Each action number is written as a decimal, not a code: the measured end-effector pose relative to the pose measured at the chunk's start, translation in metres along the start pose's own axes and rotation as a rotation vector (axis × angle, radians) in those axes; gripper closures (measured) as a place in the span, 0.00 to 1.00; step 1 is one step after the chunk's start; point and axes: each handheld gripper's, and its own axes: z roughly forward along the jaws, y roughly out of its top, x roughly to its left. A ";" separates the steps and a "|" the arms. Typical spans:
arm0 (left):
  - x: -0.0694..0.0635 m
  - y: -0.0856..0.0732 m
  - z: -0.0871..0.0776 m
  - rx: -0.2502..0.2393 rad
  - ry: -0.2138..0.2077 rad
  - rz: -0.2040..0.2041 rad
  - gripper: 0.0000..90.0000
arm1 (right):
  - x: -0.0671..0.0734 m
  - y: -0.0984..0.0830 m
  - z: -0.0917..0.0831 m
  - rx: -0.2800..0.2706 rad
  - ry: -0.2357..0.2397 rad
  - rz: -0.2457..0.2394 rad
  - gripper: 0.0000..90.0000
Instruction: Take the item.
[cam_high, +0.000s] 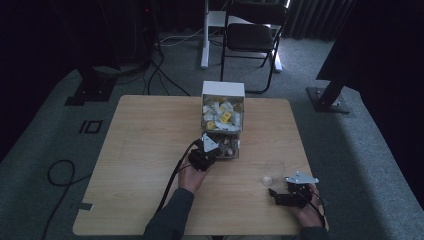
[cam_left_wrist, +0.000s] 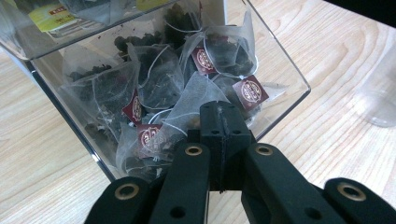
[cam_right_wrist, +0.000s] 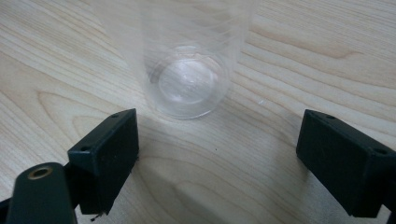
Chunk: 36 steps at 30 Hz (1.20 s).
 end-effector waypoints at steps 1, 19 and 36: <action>0.000 0.000 -0.001 -0.002 0.000 -0.002 1.00 | 0.000 0.000 0.000 0.000 0.000 0.000 0.14; 0.005 0.009 -0.015 -0.036 -0.013 -0.015 1.00 | 0.000 0.000 0.000 0.000 0.000 0.000 0.14; 0.005 0.012 -0.016 -0.037 -0.016 -0.003 1.00 | 0.000 0.000 0.000 0.000 0.000 0.000 0.14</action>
